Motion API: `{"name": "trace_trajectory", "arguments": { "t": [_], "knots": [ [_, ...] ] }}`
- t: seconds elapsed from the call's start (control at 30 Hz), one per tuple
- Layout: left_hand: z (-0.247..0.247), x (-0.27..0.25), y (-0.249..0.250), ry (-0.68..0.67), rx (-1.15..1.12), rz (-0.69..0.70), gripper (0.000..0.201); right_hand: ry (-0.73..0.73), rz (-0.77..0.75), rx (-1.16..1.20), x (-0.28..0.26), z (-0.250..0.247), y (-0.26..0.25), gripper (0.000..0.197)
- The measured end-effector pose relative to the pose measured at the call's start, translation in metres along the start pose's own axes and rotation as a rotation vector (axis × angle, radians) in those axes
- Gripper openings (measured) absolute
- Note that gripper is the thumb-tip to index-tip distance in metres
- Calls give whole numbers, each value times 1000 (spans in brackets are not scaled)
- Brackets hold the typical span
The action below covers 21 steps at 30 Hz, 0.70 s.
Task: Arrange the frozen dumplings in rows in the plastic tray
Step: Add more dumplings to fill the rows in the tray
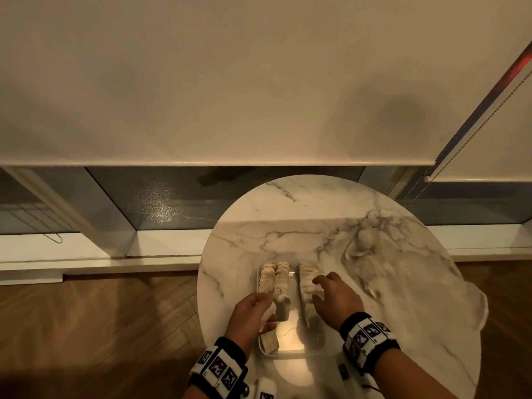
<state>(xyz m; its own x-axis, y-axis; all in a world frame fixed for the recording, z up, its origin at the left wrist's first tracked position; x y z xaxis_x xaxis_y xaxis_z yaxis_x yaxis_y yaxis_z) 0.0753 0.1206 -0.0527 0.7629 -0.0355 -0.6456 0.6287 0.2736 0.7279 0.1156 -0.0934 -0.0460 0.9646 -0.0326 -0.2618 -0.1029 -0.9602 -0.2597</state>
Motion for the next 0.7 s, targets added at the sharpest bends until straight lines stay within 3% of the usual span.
{"name": "trace_trajectory", "arguments": {
  "t": [0.17, 0.27, 0.4, 0.6, 0.7],
  "knots": [
    [17, -4, -1, -72, -162, -91, 24, -73, -187, 333, -20, -17, -26, 28],
    [23, -2, -3, -92, -100, -86, 31, -125, -254, 503, -33, -19, -40, 35],
    [29, 0, -5, -113, -3, -64, 35, -153, -286, 447, -37, -14, -47, 40],
    [29, 7, -8, -57, 61, 6, 35, -69, -356, 442, -37, -15, -40, 17],
    [27, 10, -9, -35, 11, -3, 29, -40, -421, 388, -38, -16, -39, 15]
  ]
}}
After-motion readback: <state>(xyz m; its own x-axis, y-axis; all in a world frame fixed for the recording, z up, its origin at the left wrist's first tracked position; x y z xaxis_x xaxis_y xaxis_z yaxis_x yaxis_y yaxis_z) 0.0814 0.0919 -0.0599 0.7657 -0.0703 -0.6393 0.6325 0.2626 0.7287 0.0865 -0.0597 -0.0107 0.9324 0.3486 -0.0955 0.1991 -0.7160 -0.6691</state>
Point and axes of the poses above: each hand's wrist, its own x-axis towards the middle knuckle, its own z-axis out of the palm, y = z × x, the point moved 6 cm from there along x, towards the middle knuckle, and after that the axes turned 2 degrees about -x, right-handed, at the moved point
